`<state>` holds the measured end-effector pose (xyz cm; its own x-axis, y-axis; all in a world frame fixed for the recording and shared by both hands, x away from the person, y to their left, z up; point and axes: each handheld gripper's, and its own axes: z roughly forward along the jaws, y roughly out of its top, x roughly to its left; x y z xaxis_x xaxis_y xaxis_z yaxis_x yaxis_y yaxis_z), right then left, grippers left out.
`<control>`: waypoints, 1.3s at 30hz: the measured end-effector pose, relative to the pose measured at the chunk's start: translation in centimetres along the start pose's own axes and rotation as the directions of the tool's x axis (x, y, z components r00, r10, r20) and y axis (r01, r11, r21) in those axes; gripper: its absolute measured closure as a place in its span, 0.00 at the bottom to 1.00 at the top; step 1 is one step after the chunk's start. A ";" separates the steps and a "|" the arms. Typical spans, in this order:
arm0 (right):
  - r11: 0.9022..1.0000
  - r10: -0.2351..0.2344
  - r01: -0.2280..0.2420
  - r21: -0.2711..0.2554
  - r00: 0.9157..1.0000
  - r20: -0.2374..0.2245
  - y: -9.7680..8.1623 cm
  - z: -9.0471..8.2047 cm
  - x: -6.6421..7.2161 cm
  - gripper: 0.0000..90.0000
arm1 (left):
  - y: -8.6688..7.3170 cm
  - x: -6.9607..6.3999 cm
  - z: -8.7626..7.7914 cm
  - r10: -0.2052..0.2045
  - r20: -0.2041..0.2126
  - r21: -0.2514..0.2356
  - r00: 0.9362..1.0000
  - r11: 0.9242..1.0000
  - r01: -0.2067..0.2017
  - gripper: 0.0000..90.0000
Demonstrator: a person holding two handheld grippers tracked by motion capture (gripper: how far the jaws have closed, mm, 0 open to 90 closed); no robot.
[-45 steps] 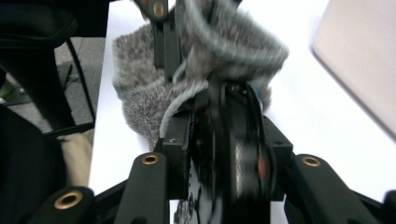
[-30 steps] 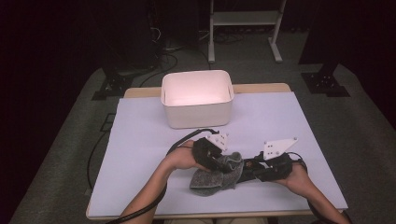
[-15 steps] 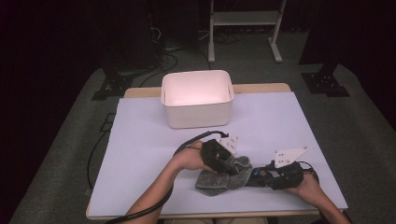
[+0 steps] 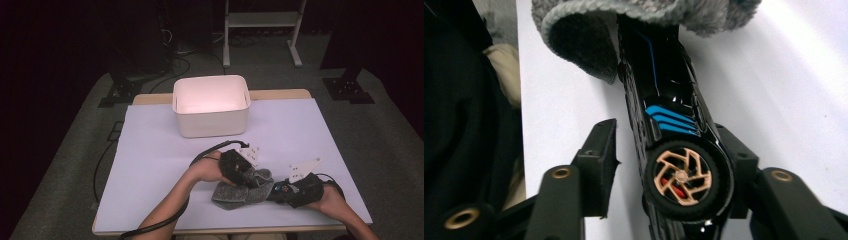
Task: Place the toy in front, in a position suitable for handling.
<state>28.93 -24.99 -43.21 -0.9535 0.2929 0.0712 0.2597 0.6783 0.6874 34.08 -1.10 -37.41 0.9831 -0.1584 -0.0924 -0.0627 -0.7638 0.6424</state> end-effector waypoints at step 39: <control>0.985 -0.171 0.173 0.002 0.978 -0.121 11.4 10.8 -0.5 0.61 | -7.8 -1.6 -9.5 -0.116 -0.172 0.006 0.978 0.993 0.119 0.85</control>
<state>33.99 -10.09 -43.22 -0.9953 0.0889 0.0391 0.0914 0.7202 0.6878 34.67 11.01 -35.04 0.9985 0.0415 -0.0343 0.0538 -0.7810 0.6222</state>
